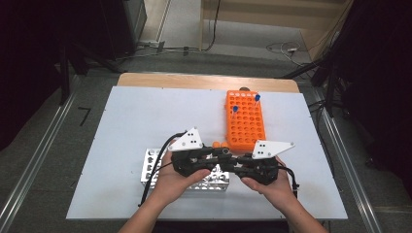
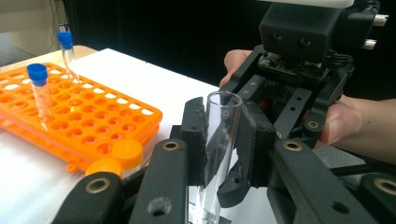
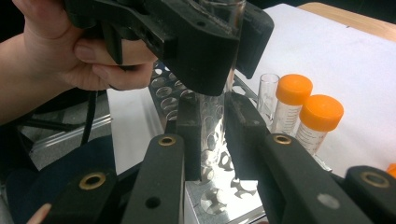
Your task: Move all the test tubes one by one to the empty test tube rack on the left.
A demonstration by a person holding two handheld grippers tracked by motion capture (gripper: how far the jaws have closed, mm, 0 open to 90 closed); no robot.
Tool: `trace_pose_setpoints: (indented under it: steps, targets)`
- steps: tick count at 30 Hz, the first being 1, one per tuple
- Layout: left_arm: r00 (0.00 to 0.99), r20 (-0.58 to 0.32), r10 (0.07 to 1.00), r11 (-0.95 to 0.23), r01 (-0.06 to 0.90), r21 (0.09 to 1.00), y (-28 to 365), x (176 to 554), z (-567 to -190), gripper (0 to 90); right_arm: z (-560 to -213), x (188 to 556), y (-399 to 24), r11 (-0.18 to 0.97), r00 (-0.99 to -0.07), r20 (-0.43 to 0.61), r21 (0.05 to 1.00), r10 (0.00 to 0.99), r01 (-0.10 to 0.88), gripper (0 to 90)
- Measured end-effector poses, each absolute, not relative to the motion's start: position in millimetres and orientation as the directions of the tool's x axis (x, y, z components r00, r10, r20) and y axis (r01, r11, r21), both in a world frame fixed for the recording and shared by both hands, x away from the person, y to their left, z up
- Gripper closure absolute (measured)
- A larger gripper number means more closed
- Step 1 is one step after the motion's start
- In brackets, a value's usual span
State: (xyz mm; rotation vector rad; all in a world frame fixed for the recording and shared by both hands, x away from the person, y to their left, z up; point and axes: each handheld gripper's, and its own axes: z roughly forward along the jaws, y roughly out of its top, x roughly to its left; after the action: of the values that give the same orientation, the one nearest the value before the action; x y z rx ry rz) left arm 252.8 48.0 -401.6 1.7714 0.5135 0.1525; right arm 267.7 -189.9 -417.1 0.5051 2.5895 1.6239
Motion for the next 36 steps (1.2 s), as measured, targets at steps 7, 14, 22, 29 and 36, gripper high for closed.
trace_pose_setpoints:
  steps: [7, 14, 22, 29, 36]
  targets:
    - [0.891, -0.152, 0.428, -0.169, 0.244, 0.955, 52.4, 252.3, -399.2, 76.5, -416.8, 268.1, -191.7, 0.385, -0.949, 0.125, 0.893, 0.288, 0.234, 68.2]
    - [0.875, -0.147, 0.461, -0.151, 0.241, 0.959, 66.1, 255.7, -396.5, 76.5, -415.3, 272.6, -202.8, 0.356, -0.945, 0.105, 0.909, 0.31, 0.217, 40.8]
    - [0.842, -0.165, 0.514, -0.112, 0.256, 0.96, 86.4, 262.4, -396.3, 76.6, -417.8, 286.9, -227.4, 0.321, -0.92, 0.114, 0.915, 0.374, 0.244, 17.1]
    - [0.811, -0.178, 0.557, -0.081, 0.266, 0.96, 102.5, 269.4, -399.7, 76.6, -420.6, 299.4, -249.4, 0.303, -0.892, 0.118, 0.914, 0.436, 0.269, 0.1]
    - [0.782, -0.186, 0.595, -0.061, 0.275, 0.96, 111.2, 276.3, -406.8, 76.6, -425.2, 308.7, -264.5, 0.289, -0.872, 0.128, 0.912, 0.472, 0.29, 0.0]
